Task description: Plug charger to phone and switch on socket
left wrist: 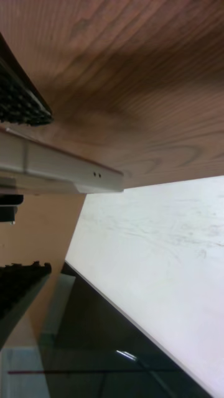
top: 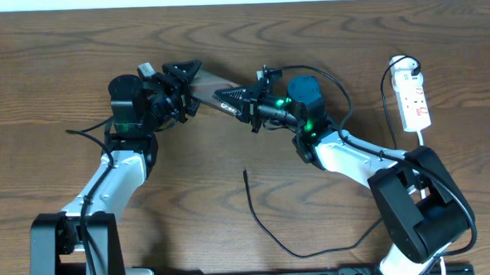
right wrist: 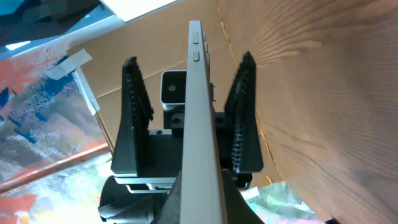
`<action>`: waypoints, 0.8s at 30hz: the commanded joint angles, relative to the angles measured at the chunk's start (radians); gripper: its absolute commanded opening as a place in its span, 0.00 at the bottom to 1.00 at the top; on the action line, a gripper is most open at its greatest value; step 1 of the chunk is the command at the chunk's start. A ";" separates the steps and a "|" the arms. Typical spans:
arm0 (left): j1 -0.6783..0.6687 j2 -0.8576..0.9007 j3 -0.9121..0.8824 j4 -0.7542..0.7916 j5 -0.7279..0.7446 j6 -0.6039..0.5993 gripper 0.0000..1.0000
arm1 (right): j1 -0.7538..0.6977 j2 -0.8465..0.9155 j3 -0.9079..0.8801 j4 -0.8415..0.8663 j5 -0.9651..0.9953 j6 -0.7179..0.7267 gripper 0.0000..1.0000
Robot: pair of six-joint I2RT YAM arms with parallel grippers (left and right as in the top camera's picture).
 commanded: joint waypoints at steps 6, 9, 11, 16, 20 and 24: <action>0.000 0.005 0.005 -0.029 -0.029 0.008 0.48 | 0.031 -0.008 0.011 0.015 0.016 0.004 0.02; 0.000 0.005 0.005 -0.052 -0.032 0.008 0.38 | 0.033 -0.008 0.011 0.015 0.018 0.004 0.01; 0.000 0.005 0.005 -0.051 -0.032 0.008 0.29 | 0.033 -0.008 0.011 0.015 0.020 0.004 0.01; 0.000 0.005 0.005 -0.051 -0.034 0.008 0.22 | 0.037 -0.008 0.011 0.015 0.022 0.004 0.01; 0.000 0.005 0.005 -0.051 -0.035 0.008 0.14 | 0.052 -0.008 0.011 0.015 0.039 0.004 0.01; 0.000 0.005 0.005 -0.051 -0.038 0.009 0.10 | 0.064 -0.008 0.011 0.015 0.056 0.004 0.01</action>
